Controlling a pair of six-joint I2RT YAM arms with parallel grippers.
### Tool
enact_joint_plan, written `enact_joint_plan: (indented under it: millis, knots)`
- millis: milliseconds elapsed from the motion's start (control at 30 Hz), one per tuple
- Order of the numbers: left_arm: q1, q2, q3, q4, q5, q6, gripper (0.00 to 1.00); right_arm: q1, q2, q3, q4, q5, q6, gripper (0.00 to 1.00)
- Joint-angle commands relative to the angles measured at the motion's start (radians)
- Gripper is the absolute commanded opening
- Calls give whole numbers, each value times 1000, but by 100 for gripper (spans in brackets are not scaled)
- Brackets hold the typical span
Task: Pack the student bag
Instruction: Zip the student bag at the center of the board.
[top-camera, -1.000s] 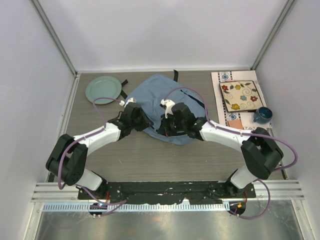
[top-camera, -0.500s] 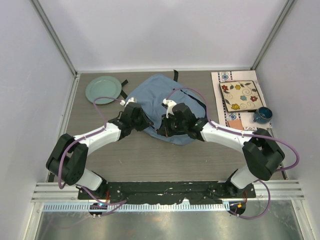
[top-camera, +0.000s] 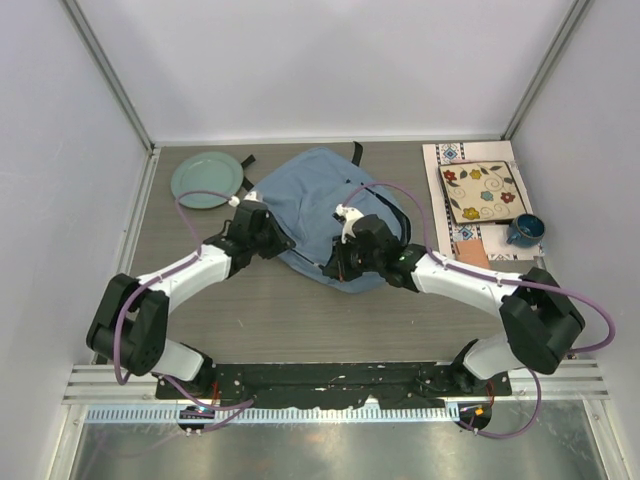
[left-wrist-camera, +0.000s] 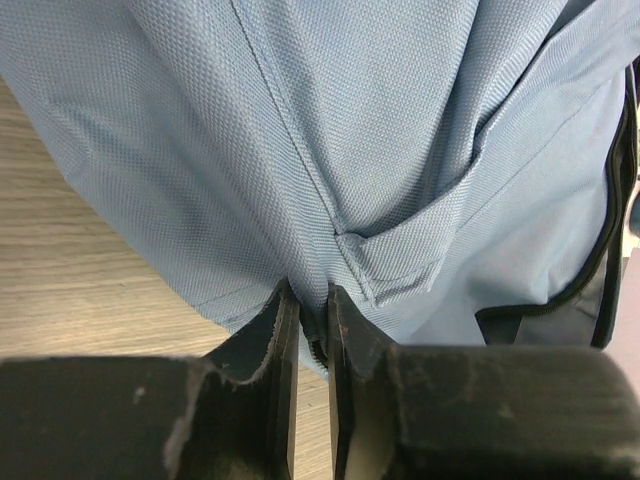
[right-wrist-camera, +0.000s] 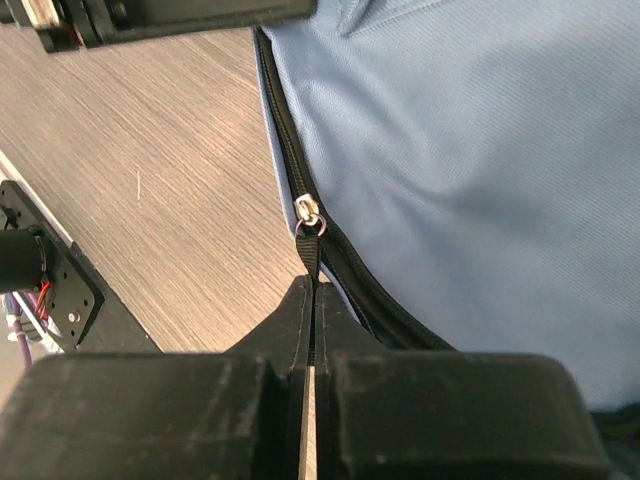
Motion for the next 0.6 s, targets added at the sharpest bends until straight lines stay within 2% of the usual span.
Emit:
enact_joint_plan:
  millis: [0, 300, 333, 400, 467, 567]
  knots:
    - [84, -46, -8, 4, -14, 111, 0, 6, -54, -15, -53, 32, 9, 1]
    - [289, -9, 46, -39, 227, 206, 0, 6, -80, -24, -44, -5, -6, 1]
    - [296, -6, 52, -47, 250, 210, 16, 6, -75, -24, -34, -10, -2, 1]
    - [297, -17, 51, -55, 291, 198, 39, 6, -72, -25, -7, -22, 12, 1]
    - [296, -72, 5, -50, 320, 130, 79, 6, -60, -21, 12, -37, 24, 1]
    - [291, -158, -63, -70, 322, 37, 90, 4, -58, -21, 21, -39, 26, 1]
